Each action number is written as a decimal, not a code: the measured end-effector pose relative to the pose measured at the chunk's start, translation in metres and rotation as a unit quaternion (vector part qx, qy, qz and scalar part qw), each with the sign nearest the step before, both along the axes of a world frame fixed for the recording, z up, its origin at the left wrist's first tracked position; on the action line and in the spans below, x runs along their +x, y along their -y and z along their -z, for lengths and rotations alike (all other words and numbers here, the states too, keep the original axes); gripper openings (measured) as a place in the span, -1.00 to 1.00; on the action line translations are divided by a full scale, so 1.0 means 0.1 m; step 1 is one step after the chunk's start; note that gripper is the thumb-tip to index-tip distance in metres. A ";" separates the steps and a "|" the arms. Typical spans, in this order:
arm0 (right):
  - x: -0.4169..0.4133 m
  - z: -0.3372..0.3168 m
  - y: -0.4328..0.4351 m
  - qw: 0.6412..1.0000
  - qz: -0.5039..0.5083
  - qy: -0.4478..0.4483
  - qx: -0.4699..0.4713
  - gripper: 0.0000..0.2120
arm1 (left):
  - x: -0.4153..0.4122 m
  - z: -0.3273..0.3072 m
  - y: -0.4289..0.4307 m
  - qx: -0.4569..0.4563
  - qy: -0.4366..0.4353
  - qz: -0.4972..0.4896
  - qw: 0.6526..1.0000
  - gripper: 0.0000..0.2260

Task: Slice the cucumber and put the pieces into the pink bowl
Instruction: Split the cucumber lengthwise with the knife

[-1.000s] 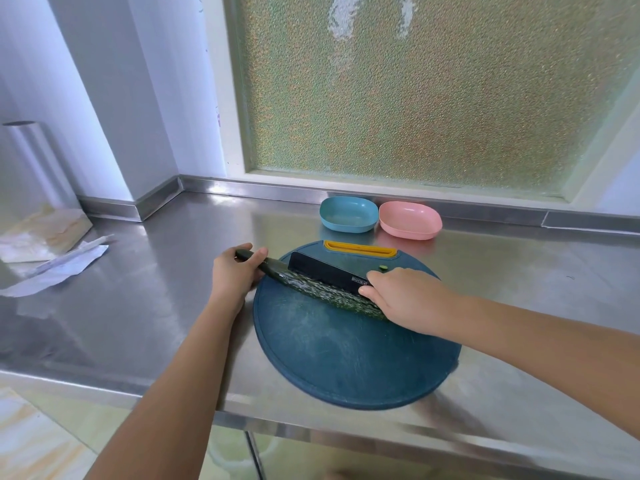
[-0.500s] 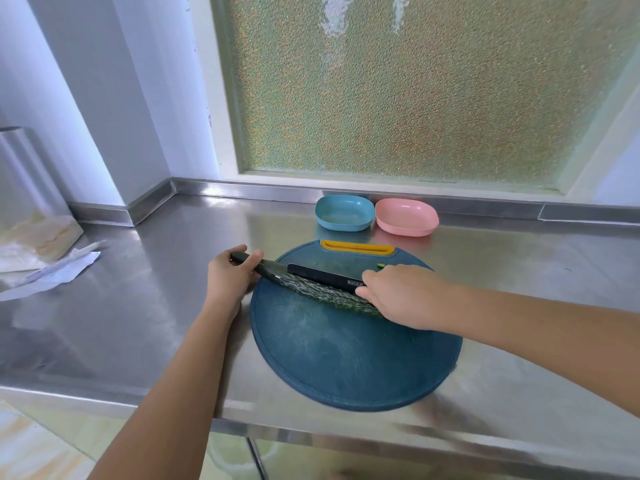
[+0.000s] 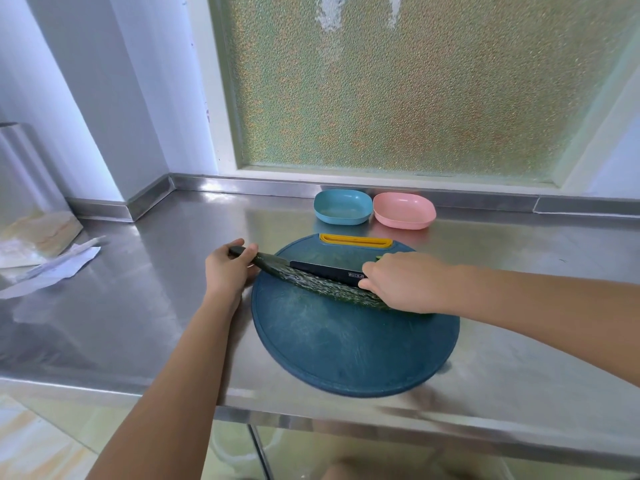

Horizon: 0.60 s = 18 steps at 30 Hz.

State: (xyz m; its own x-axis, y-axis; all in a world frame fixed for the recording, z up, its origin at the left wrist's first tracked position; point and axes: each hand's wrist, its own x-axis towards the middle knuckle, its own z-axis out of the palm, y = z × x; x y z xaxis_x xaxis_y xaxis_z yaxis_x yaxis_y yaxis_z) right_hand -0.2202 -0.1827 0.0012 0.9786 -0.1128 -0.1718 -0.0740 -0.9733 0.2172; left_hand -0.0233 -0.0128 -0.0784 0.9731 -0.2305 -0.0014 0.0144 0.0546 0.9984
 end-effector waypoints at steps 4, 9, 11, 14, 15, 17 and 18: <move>-0.06 -0.07 0.00 1.000 0.013 -0.011 -0.010 -0.65 | 0.00 0.00 -0.02 0.000 0.000 -0.002 1.000 -0.64; -0.22 -0.18 0.01 0.998 0.027 -0.015 -0.056 -0.66 | 0.01 0.00 -0.02 -0.004 -0.004 0.005 1.000 -0.64; -0.28 -0.21 0.02 0.996 0.027 -0.017 -0.078 -0.66 | -0.01 -0.01 -0.03 -0.008 -0.005 0.006 1.000 -0.64; -0.36 -0.27 0.04 0.994 0.037 -0.034 -0.092 -0.65 | -0.02 -0.01 -0.04 -0.018 -0.009 0.005 1.000 -0.64; -0.39 -0.29 0.04 0.994 0.043 -0.042 -0.095 -0.63 | -0.02 -0.02 -0.05 -0.020 -0.012 0.005 1.000 -0.63; -0.45 -0.34 0.04 0.992 0.052 -0.053 -0.099 -0.64 | -0.03 -0.03 -0.06 -0.023 -0.014 0.007 1.000 -0.63; -0.47 -0.36 0.04 0.992 0.055 -0.057 -0.102 -0.66 | -0.04 -0.03 -0.06 -0.025 -0.013 0.007 1.000 -0.64</move>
